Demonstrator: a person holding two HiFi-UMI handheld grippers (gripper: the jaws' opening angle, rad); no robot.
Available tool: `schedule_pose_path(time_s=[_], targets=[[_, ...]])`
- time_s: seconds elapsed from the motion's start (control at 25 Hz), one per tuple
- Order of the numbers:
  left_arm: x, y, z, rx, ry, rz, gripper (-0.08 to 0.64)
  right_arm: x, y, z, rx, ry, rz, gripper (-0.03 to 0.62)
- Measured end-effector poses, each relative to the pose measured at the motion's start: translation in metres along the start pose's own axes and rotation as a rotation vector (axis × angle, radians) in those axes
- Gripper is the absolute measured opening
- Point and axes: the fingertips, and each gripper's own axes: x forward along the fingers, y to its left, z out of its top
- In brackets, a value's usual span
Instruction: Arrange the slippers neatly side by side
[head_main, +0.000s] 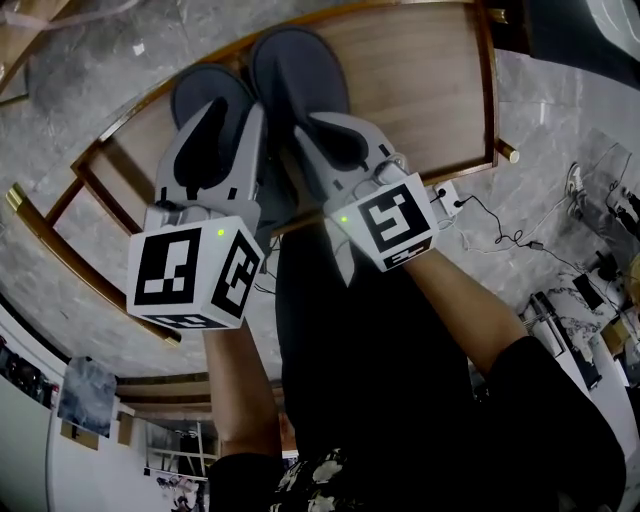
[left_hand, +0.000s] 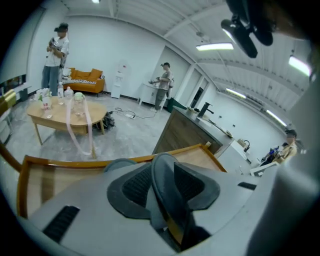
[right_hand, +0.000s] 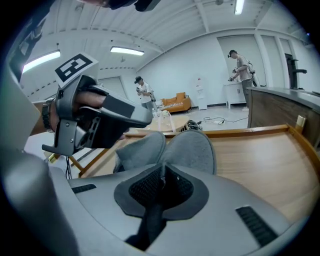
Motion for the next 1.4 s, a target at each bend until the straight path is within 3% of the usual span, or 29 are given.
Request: schedule_pose_path(time_s=[0.16,0.24,0.32,0.48,0.56,0.64,0.8,0.96,1.4], targets=[[-0.035,0.026,-0.014,-0.031,-0.019,0.138,0.112,-0.002,0.001,0.002,-0.042,-0.011,0.008,0.015],[-0.045,0.033,-0.033,-0.011,0.015,0.180,0.100,-0.003,0.003,0.003,-0.060,-0.011,0.018,0.017],[-0.051,0.036,-0.060,0.023,0.084,0.199,0.100,-0.005,0.006,0.006,-0.070,-0.011,0.027,0.068],[-0.055,0.030,-0.108,0.017,0.200,0.185,0.100,-0.018,0.011,0.018,-0.059,-0.053,0.029,0.099],[-0.056,0.024,-0.124,0.015,0.236,0.173,0.100,-0.032,0.012,0.019,-0.051,-0.047,0.032,0.048],[-0.058,0.021,-0.135,0.025,0.264,0.167,0.100,-0.046,0.011,0.003,-0.063,0.030,0.041,0.001],[-0.058,0.016,-0.156,0.026,0.319,0.150,0.100,-0.059,0.006,-0.052,-0.153,0.252,0.052,-0.002],[-0.053,0.012,-0.174,0.051,0.380,0.139,0.100,-0.057,0.010,-0.082,-0.157,0.364,0.081,-0.002],[-0.049,-0.001,-0.183,0.046,0.399,0.108,0.095,-0.053,0.022,-0.085,-0.141,0.389,0.120,-0.002]])
